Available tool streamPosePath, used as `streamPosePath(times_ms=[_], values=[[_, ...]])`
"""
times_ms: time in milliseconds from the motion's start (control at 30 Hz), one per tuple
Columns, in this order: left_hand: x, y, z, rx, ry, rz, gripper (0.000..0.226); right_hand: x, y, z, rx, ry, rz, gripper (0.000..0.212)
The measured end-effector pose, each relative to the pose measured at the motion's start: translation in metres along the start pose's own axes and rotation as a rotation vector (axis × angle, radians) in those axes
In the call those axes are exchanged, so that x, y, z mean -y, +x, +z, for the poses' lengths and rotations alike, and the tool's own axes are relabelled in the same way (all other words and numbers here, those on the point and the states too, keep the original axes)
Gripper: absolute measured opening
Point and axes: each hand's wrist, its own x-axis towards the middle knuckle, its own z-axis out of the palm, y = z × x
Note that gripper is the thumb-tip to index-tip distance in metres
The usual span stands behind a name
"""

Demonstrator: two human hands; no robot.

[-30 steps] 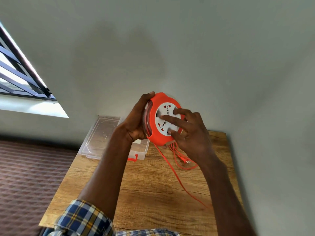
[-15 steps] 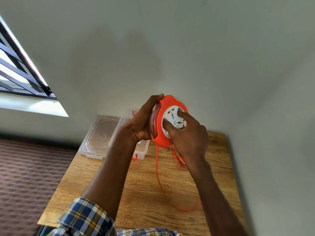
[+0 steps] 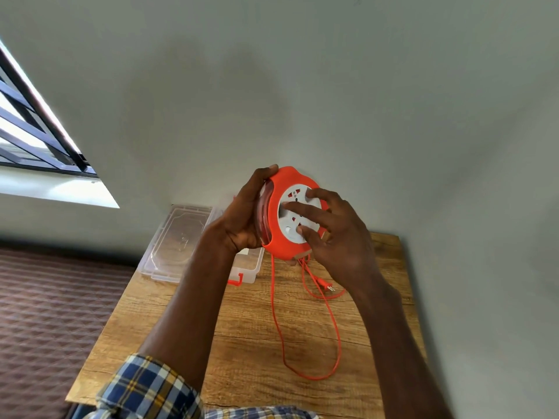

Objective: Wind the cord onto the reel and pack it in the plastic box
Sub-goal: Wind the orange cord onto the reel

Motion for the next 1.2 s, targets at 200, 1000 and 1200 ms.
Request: streamPosePath(times_ms=[200,1000,1200], values=[[0.001,0.001,-0.005,0.003,0.025,-0.002,0.072,-0.002,0.000,0.000,0.142,-0.096,-0.007,0.065],[-0.003,0.001,-0.005,0.049,-0.024,0.013,0.070,0.011,-0.005,0.005,-0.147,-0.095,0.062,0.044],[-0.002,0.000,-0.012,0.050,-0.007,0.018,0.070,0.001,0.002,0.000,0.013,-0.101,-0.099,0.060]])
